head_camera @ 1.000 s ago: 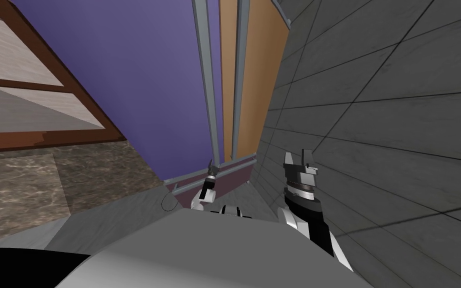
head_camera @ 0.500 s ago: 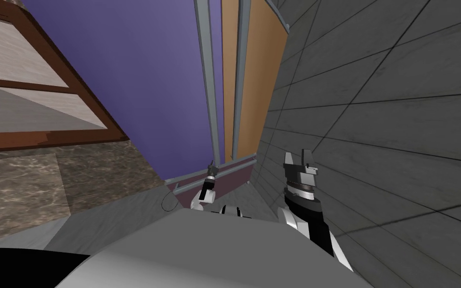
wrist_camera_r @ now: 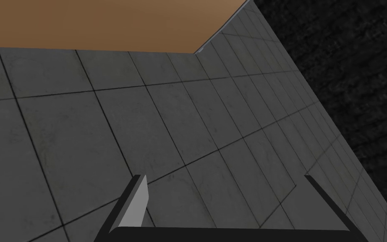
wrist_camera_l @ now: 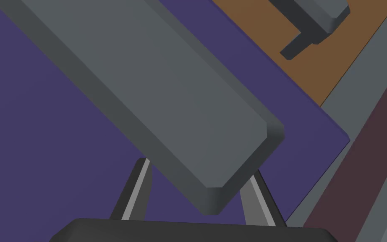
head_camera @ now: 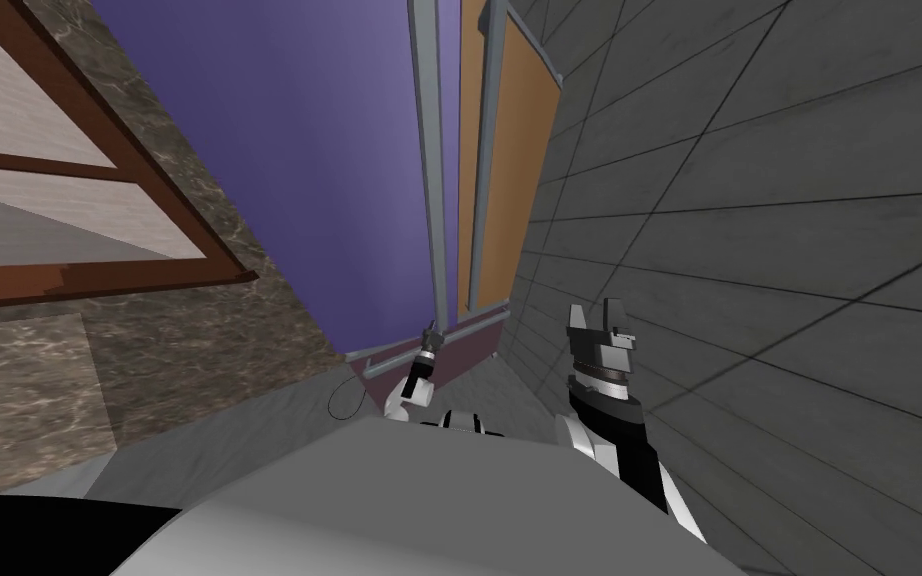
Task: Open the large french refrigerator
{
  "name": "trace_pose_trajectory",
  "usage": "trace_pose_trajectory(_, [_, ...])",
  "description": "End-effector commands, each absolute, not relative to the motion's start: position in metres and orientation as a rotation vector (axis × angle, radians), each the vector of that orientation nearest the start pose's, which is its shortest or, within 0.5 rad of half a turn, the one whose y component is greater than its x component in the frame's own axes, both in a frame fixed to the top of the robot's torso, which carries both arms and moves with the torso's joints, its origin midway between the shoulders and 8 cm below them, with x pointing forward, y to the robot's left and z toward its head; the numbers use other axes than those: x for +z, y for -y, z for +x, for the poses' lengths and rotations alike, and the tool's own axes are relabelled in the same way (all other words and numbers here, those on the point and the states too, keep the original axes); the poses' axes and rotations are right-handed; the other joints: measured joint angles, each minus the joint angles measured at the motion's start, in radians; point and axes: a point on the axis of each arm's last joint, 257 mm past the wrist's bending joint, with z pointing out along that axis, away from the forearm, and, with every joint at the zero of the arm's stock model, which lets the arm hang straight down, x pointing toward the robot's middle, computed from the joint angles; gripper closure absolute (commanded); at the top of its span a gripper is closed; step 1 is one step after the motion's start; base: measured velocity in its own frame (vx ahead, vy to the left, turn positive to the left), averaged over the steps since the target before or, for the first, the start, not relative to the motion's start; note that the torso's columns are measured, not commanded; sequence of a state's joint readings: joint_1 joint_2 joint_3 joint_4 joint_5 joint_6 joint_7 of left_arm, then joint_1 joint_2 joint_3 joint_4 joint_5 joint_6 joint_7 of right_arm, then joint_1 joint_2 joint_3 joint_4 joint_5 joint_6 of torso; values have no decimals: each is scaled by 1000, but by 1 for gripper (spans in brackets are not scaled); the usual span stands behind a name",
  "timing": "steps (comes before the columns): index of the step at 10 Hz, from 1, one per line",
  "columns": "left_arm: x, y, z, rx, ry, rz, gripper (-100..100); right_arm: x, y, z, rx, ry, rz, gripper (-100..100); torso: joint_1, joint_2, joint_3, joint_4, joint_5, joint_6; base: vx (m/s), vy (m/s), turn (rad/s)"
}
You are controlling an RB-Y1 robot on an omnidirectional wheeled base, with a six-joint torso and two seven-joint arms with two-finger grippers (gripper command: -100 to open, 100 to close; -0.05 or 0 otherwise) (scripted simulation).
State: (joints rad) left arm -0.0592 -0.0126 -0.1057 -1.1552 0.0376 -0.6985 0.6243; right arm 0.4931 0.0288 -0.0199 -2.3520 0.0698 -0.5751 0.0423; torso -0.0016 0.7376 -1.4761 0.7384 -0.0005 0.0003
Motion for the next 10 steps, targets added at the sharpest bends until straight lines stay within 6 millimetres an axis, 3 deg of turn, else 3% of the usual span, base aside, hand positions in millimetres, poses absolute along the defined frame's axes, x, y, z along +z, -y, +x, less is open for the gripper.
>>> trace_pose_trajectory(1, [-227, -132, 514, -2026, -785, -1332, 100, 71, 272, 315, 1230, -532, 494, 0, -1, 0, 0, -1, 0, 2, -207, 129, -115])
trace_pose_trajectory(4, [-226, -105, 512, -2076, -853, -1331, 100, 71, 272, 315, 1230, -532, 494, 0, -3, 2, 1, 0, 0, 4, -201, 144, -150])
trace_pose_trajectory(5, [-228, -115, 513, -2060, -833, -1331, 100, 71, 272, 315, 1230, -532, 494, 0, -4, 0, 0, -2, 0, 5, -99, 68, -40])
trace_pose_trajectory(6, [-230, -96, 507, -2103, -882, -1325, 100, 70, 272, 315, 1230, -532, 494, 0, -5, -7, -4, 0, -1, 1, -102, 151, -141])
trace_pose_trajectory(7, [-230, -96, 507, -2103, -882, -1325, 100, 71, 272, 315, 1230, -533, 493, 0, 1, -5, -4, -1, 0, 4, -123, 167, -135])
trace_pose_trajectory(10, [-227, -71, 499, -2164, -946, -1307, 100, 71, 272, 315, 1230, -533, 494, 0, 0, 4, 2, 0, 0, 2, -149, 145, -146])
